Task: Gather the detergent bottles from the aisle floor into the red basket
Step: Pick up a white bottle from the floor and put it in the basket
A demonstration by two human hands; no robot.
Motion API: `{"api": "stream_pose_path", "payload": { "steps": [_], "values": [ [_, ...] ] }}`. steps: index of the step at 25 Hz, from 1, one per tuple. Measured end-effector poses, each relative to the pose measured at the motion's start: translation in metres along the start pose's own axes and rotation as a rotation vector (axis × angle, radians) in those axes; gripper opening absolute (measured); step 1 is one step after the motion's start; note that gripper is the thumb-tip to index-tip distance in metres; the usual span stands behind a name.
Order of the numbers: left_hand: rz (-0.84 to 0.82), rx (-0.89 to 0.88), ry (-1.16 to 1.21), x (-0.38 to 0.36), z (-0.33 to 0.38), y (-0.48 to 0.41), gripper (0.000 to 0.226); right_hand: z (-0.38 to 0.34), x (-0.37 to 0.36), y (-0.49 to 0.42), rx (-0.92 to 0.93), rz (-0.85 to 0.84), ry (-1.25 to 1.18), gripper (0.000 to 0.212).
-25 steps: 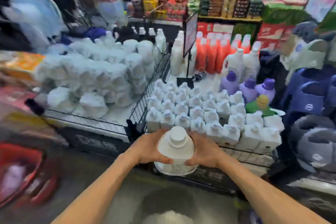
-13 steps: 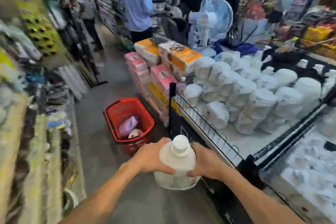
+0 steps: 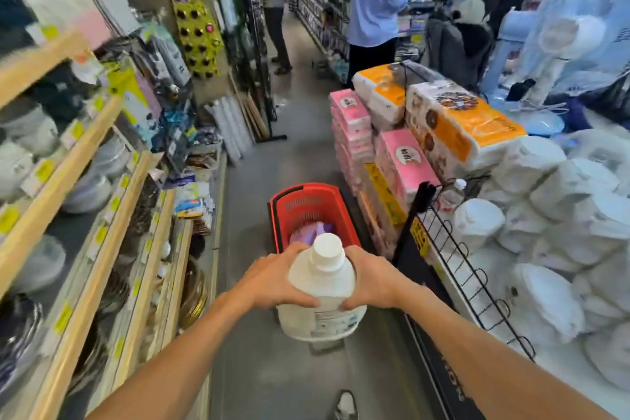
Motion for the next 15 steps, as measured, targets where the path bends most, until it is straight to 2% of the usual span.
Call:
{"api": "stream_pose_path", "payload": {
  "steps": [7, 12, 15],
  "values": [
    [-0.022, 0.070, -0.018, 0.041, -0.042, -0.108, 0.100, 0.017, 0.044, -0.128, 0.046, -0.063, 0.010, 0.091],
    [0.003, 0.096, -0.001, 0.064, -0.092, -0.181, 0.100, 0.019, 0.064, -0.228, 0.059, -0.108, 0.053, 0.098],
    [-0.039, 0.073, -0.010, 0.079, -0.136, -0.233, 0.097, 0.024, 0.064, -0.298, 0.009, -0.117, 0.081, 0.097]
  ]
}}
Point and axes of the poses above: each hand's wrist, its own y-axis away from the middle knuckle, its own x-axis out of the back of the hand, z = x × y, the point moved 6 cm from there along -y, towards the middle knuckle, and after that the axes turned 11 degrees about -y, right-handed, at the moved point
